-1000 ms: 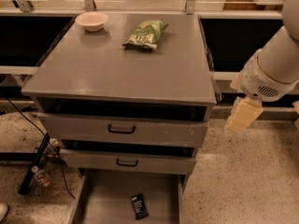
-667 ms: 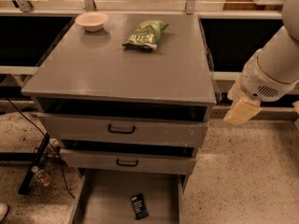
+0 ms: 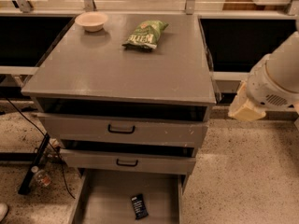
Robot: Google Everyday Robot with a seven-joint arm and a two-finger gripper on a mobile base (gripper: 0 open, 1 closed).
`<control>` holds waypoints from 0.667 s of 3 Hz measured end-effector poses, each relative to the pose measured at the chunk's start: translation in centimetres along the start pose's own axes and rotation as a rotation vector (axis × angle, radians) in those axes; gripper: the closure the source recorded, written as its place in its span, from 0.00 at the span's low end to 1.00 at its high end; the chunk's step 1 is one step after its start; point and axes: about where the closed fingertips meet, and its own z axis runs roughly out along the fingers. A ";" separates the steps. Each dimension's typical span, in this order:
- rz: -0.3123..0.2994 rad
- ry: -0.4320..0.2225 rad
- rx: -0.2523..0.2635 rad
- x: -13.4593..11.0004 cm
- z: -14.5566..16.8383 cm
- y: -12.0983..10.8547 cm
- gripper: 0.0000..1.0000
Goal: Pick rxbar blueberry from bottom drawer and place on counter
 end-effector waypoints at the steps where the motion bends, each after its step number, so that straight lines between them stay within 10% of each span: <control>1: 0.012 0.006 0.008 1.0 1.0 1.7 1.00; 2: 0.016 0.052 -0.009 1.9 3.4 3.1 1.00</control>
Offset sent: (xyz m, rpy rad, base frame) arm -0.0261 -0.0049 -0.0842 -0.1097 0.0772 -0.0443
